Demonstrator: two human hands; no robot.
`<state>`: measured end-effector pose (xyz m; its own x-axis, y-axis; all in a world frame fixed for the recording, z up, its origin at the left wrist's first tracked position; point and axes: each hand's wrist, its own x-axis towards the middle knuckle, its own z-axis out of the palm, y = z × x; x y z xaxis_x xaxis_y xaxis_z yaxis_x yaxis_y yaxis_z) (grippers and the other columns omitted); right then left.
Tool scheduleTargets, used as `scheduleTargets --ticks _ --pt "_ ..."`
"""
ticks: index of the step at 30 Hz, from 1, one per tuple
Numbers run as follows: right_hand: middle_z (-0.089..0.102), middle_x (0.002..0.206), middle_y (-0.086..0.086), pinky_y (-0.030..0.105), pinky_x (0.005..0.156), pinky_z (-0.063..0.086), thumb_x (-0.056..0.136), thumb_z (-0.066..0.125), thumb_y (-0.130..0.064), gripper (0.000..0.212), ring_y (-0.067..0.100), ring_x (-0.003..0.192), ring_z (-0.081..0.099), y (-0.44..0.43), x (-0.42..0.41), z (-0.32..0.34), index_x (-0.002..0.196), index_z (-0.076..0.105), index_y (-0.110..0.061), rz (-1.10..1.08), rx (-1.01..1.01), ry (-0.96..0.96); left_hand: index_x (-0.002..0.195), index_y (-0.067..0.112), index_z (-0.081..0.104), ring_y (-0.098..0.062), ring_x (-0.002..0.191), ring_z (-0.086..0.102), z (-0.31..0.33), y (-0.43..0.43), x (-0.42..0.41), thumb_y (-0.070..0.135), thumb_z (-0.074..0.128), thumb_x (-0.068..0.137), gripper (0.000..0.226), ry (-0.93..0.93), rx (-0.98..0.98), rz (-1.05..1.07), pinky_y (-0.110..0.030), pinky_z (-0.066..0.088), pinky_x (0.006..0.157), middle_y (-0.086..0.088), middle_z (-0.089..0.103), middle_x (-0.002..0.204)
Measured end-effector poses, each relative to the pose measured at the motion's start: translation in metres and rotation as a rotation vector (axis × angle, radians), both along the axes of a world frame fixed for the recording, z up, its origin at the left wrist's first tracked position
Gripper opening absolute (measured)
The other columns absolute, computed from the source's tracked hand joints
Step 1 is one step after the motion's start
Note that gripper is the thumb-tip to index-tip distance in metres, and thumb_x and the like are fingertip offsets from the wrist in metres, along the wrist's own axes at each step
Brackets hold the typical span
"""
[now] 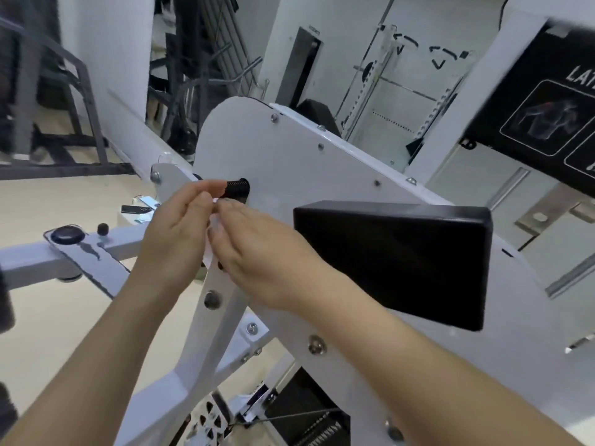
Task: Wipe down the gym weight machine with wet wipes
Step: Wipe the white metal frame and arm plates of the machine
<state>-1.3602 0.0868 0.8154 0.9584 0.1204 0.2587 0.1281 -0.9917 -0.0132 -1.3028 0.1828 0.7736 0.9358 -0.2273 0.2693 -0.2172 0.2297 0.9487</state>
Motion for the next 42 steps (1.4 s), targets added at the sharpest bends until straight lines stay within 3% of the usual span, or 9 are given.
scheduleTargets --ticks 5,10,13,18,21,27,31,36,42 --pt "0.048 0.074 -0.005 0.035 0.051 0.036 0.098 0.051 -0.017 0.004 0.023 0.060 0.050 -0.014 -0.059 0.005 0.101 0.050 -0.018 -0.103 -0.220 -0.005 0.100 0.033 0.069 0.003 0.070 0.058 -0.013 -0.001 -0.016 0.024 0.049 0.094 0.023 -0.317 0.234 0.005 -0.024 0.047 0.067 0.024 0.065 0.093" --pt "0.051 0.077 -0.003 0.032 0.047 0.029 0.088 0.037 -0.011 0.019 0.023 0.066 0.045 -0.036 -0.055 0.078 0.078 0.052 -0.017 -0.270 -0.535 -0.038 0.121 0.026 0.063 -0.010 0.088 0.055 0.013 -0.026 -0.030 0.029 0.034 0.091 0.042 -0.758 0.543 0.099 -0.025 0.039 0.074 0.012 0.067 0.095" --pt "0.029 0.068 -0.003 0.030 0.049 0.024 0.093 0.039 -0.012 0.032 0.017 0.055 0.028 -0.043 -0.050 0.093 0.065 0.027 -0.021 -0.426 -0.602 0.109 0.097 0.041 0.043 -0.014 0.074 0.045 0.035 -0.050 -0.043 0.025 0.034 0.092 0.018 -0.776 0.680 0.010 -0.028 0.029 0.061 0.016 0.048 0.077" --pt "0.060 0.095 0.003 0.030 0.078 0.046 0.103 0.035 -0.022 0.028 0.023 0.095 0.056 -0.070 -0.043 0.131 0.107 0.060 -0.009 -0.512 -0.293 0.570 0.089 0.029 0.056 -0.016 0.073 0.054 0.053 -0.062 -0.035 0.033 0.030 0.093 0.027 -0.751 0.685 -0.085 -0.040 0.047 0.068 0.006 0.059 0.074" --pt "0.055 0.136 -0.014 0.025 0.110 0.029 0.103 0.037 -0.040 0.039 0.009 0.125 0.048 -0.085 -0.077 0.153 0.133 0.058 -0.027 -0.515 -0.090 0.599 0.092 0.032 0.059 -0.013 0.084 0.057 0.061 -0.064 -0.023 0.042 0.019 0.090 0.041 -0.757 0.789 -0.142 -0.039 0.051 0.074 0.011 0.062 0.088" --pt "0.058 0.131 -0.002 0.033 0.107 0.035 0.103 0.026 -0.049 0.048 0.018 0.120 0.051 -0.083 -0.081 0.150 0.133 0.054 -0.023 -0.493 -0.137 0.652 0.096 0.032 0.055 -0.011 0.107 0.051 0.067 -0.063 -0.014 0.043 0.012 0.099 0.044 -0.799 1.069 -0.110 -0.036 0.048 0.079 0.012 0.059 0.104" --pt "0.048 0.142 0.002 0.035 0.095 0.029 0.097 0.025 -0.066 0.067 0.025 0.132 0.041 -0.067 -0.034 0.133 0.137 0.049 -0.018 -0.454 -0.410 0.803 0.116 0.035 0.061 -0.018 0.118 0.054 0.067 -0.058 -0.006 0.032 0.038 0.095 0.031 -0.628 0.826 -0.043 -0.037 0.045 0.091 0.012 0.060 0.130" --pt "0.059 0.106 -0.002 0.037 0.085 0.048 0.091 0.055 -0.056 0.042 0.019 0.097 0.057 -0.077 -0.011 0.116 0.113 0.050 -0.020 -0.238 -0.310 0.615 0.090 0.047 0.071 -0.011 0.049 0.049 0.064 -0.050 -0.009 0.028 0.042 0.086 0.034 -0.586 0.673 -0.346 -0.032 0.047 0.057 0.005 0.062 0.058" --pt "0.056 0.108 -0.031 0.018 0.099 0.034 0.088 0.046 -0.063 0.068 -0.003 0.111 0.051 -0.083 -0.050 0.165 0.148 0.038 -0.032 -0.303 -0.195 0.874 0.087 0.038 0.077 0.008 0.059 0.059 0.051 -0.046 -0.005 0.018 0.056 0.081 0.029 -0.528 0.459 -0.136 -0.007 0.043 0.056 0.032 0.061 0.057"
